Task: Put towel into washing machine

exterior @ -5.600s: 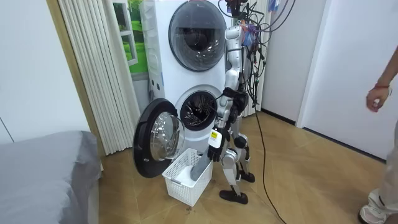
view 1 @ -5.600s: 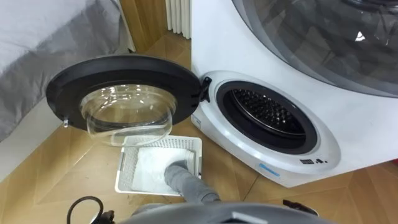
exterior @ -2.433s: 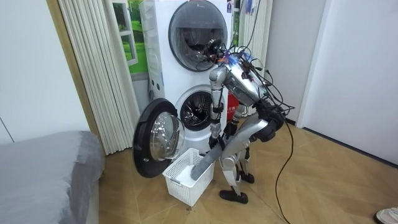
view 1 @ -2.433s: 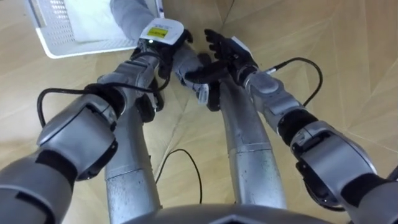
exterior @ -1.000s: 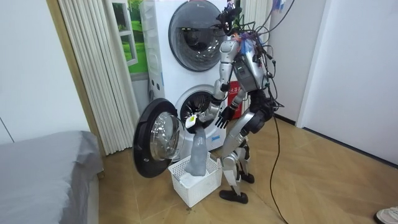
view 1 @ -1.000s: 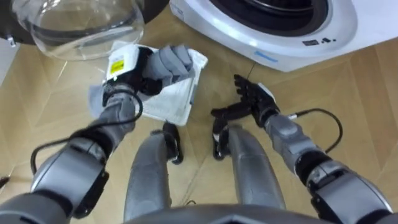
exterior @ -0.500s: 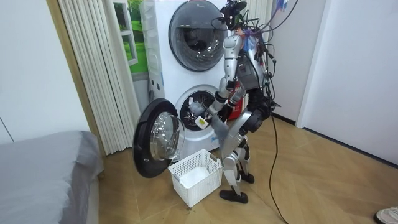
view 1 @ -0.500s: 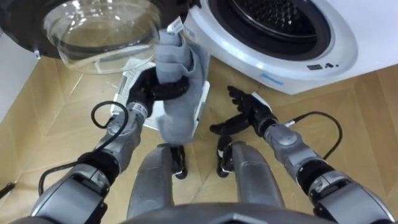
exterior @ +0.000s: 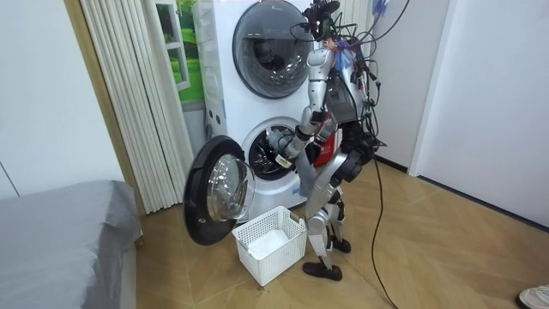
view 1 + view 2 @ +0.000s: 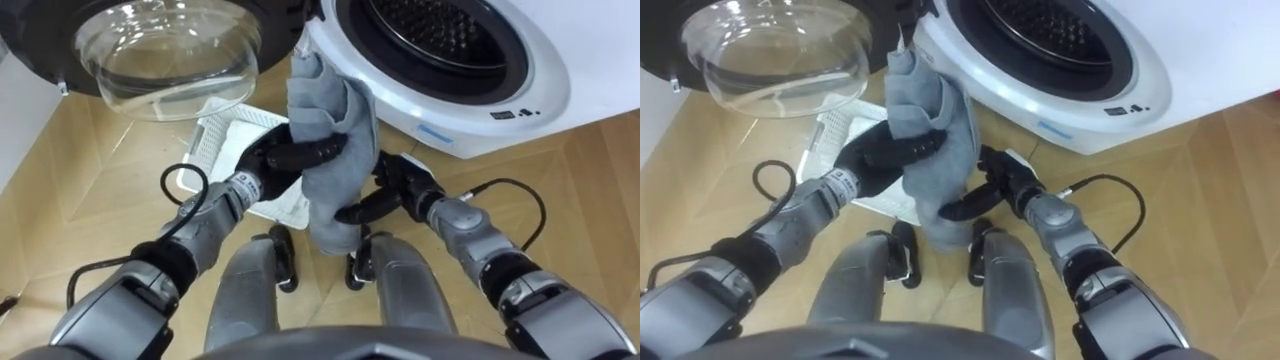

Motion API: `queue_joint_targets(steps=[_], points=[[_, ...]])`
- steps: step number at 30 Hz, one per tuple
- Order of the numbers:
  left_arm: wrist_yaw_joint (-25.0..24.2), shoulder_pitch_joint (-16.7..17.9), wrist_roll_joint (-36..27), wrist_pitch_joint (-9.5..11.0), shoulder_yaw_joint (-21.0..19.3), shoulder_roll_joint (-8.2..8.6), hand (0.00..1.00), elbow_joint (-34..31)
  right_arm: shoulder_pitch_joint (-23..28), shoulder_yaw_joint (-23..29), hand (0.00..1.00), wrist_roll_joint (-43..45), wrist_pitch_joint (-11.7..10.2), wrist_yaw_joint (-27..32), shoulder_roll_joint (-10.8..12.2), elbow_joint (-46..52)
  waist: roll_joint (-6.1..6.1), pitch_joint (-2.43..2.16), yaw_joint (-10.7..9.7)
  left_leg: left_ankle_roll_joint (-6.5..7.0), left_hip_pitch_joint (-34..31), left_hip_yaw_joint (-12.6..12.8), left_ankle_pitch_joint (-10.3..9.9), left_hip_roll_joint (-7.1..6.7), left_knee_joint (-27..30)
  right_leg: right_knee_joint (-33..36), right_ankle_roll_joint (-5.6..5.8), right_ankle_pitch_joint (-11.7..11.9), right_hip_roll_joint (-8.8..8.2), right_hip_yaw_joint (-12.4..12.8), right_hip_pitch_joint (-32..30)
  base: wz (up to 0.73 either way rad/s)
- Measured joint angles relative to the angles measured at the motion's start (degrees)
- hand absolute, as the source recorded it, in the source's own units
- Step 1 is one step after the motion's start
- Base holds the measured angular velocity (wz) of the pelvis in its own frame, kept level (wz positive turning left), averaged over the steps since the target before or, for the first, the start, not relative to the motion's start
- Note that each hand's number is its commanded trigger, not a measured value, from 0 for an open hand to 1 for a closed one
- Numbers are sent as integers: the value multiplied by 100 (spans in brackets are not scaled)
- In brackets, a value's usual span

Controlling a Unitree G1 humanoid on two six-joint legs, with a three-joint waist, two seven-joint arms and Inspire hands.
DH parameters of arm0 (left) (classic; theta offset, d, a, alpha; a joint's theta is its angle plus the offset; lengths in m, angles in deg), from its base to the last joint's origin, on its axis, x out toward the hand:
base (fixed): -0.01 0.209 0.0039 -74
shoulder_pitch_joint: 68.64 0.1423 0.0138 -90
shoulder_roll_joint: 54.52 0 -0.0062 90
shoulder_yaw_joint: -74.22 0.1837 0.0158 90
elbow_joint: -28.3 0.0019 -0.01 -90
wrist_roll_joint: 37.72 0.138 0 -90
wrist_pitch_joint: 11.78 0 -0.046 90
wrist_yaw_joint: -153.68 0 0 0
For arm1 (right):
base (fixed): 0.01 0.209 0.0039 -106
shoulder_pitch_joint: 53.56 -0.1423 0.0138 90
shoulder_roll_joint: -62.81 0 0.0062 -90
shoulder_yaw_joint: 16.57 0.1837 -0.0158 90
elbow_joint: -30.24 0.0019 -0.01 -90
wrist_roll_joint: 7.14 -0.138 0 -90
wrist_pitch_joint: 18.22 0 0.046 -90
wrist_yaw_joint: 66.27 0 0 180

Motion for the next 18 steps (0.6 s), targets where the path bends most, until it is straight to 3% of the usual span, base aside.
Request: queue_joint_targets(steps=[3,8,14,18], points=[[-98,-158,-67,-28,5,27,100,-390,-61,-7,100,-26,2,50,12,-11,5,3,40,0,-1,0,0,-4,-10,-11,7,-4,-4,0,1,0],[-192,-447,-269,-100,-66,275,100,-672,-186,-6,100,-28,5,147,76,-9,29,8,26,-1,5,6,0,-12,-16,10,1,-30,-13,3,-9,0],[-190,-471,-432,-156,-120,280,100,-674,-180,-28,100,-100,76,215,69,-6,29,8,5,-3,-54,-40,0,-2,44,12,-3,-32,-8,-46,-20,3],[-189,-496,-420,-190,-211,273,100,-712,-233,-6,100,-102,-25,166,99,-203,29,7,27,-3,-79,-63,0,-6,34,7,-2,-31,-18,-82,-21,4]])
